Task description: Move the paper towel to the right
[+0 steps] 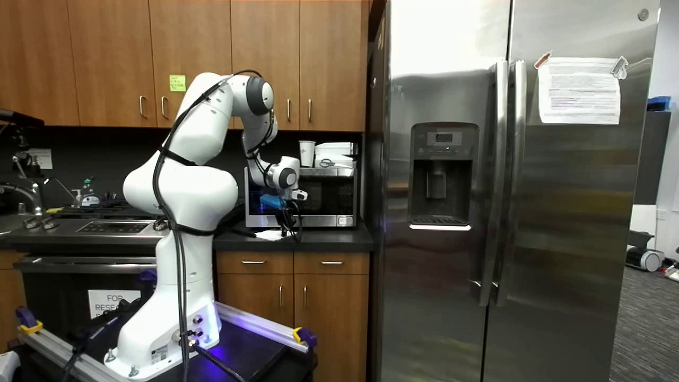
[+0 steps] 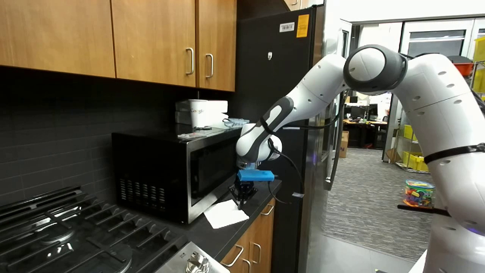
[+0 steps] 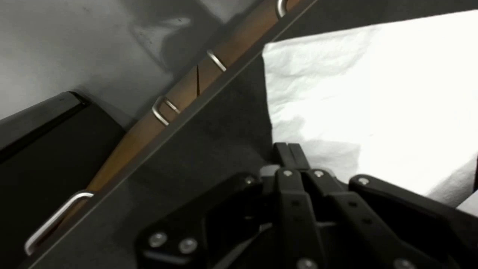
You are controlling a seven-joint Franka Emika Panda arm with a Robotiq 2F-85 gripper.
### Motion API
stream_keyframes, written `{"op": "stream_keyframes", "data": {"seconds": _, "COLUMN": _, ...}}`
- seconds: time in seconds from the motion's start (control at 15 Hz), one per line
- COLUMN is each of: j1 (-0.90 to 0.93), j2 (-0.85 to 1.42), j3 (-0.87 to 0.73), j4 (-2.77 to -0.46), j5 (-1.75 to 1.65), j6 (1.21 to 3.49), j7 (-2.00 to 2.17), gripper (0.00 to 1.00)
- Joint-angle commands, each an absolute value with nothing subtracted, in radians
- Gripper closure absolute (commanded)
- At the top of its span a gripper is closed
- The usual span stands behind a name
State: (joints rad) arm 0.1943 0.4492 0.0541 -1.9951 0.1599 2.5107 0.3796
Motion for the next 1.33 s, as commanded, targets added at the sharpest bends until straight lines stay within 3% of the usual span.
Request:
{"op": "stream_keyframes", "data": {"seconds": 0.0, "j1": 0.164, "j2": 0.415, "j3": 0.045, "j4": -2.022, "j5": 0.171, "j6": 2.506, "j7": 0.375, "gripper": 1.0}}
{"op": "stream_keyframes", "data": {"seconds": 1.13, "j1": 0.228, "j2": 0.342, "j3": 0.095, "j4": -2.081, "j5": 0.159, "j6": 2.539, "j7": 0.403, "gripper": 1.0}}
{"op": "stream_keyframes", "data": {"seconds": 1.2, "j1": 0.236, "j2": 0.344, "j3": 0.106, "j4": -2.087, "j5": 0.162, "j6": 2.54, "j7": 0.401, "gripper": 0.74}}
{"op": "stream_keyframes", "data": {"seconds": 1.27, "j1": 0.249, "j2": 0.347, "j3": 0.113, "j4": -2.092, "j5": 0.155, "j6": 2.537, "j7": 0.408, "gripper": 0.74}}
